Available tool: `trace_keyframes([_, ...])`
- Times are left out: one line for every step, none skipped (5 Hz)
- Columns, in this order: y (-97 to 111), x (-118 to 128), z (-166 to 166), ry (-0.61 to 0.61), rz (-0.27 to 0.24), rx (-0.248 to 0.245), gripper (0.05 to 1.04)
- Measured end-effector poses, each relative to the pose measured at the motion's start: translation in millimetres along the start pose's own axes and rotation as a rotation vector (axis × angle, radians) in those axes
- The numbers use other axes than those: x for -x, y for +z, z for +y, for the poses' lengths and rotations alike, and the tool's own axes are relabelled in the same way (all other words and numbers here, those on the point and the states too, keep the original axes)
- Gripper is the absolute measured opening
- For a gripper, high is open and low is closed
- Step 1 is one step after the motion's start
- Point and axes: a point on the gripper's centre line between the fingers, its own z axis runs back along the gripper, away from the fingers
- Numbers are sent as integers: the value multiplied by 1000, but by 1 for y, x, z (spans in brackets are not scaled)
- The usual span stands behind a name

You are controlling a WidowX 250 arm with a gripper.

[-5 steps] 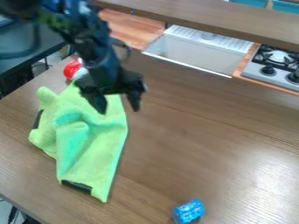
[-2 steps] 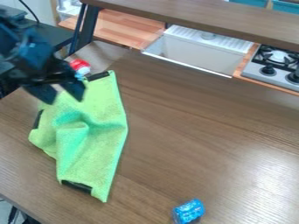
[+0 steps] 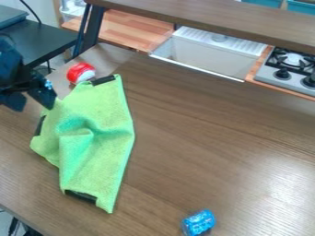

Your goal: Unfold the cloth from left to right

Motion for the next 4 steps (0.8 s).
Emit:
trace_keyframes([0,5,23,91,-63,-56,1000])
trace_keyframes([-9,11,34,145,-88,-81,1000])
trace_keyframes([-12,15,38,165,-116,-117,1000])
trace_keyframes([-19,16,39,178,-119,-151,1000])
